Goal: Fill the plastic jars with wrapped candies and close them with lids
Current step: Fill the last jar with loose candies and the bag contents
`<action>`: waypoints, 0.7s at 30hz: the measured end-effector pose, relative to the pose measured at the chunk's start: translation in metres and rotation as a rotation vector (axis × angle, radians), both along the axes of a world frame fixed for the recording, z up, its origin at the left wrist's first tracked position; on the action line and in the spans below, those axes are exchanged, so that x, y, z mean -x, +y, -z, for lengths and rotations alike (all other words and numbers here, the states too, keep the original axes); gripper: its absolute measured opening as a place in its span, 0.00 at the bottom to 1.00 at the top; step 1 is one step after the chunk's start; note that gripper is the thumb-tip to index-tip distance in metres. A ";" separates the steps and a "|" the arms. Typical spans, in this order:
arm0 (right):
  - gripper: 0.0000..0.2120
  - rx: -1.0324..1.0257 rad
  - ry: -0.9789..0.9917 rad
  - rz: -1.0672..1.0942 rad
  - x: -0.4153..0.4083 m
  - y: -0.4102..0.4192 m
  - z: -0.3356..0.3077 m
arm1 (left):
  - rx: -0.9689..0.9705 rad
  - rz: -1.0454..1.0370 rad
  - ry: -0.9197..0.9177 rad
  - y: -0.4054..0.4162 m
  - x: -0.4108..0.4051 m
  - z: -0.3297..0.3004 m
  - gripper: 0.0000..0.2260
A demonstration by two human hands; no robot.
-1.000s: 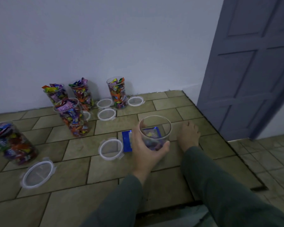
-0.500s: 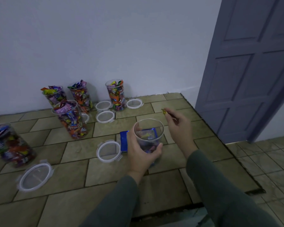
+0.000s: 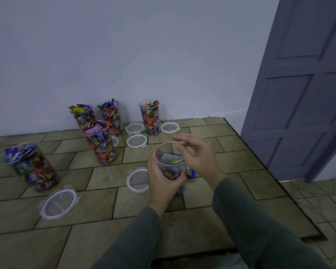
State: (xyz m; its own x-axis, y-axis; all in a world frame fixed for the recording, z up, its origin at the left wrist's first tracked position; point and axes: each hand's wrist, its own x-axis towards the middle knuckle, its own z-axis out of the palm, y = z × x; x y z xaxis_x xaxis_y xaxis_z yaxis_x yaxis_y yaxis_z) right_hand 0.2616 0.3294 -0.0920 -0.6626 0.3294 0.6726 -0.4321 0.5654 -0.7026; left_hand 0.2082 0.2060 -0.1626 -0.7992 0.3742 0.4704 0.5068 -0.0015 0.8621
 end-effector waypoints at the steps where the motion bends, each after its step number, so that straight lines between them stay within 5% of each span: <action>1: 0.09 0.044 0.005 -0.002 0.001 -0.001 -0.001 | 0.010 -0.001 -0.009 -0.001 -0.001 0.000 0.42; 9: 0.09 0.393 -0.340 0.139 0.016 0.017 0.004 | 0.002 0.159 -0.123 -0.018 0.007 0.002 0.44; 13: 0.08 0.373 -0.630 0.114 0.041 0.031 0.012 | -0.011 0.007 -0.083 -0.028 0.021 -0.009 0.28; 16: 0.05 0.283 -0.750 0.132 0.063 0.041 0.018 | 0.233 -0.124 -0.253 -0.019 0.057 -0.012 0.20; 21: 0.12 0.084 -1.004 0.057 0.090 0.037 0.028 | 0.872 -0.242 -0.217 -0.005 0.094 -0.025 0.10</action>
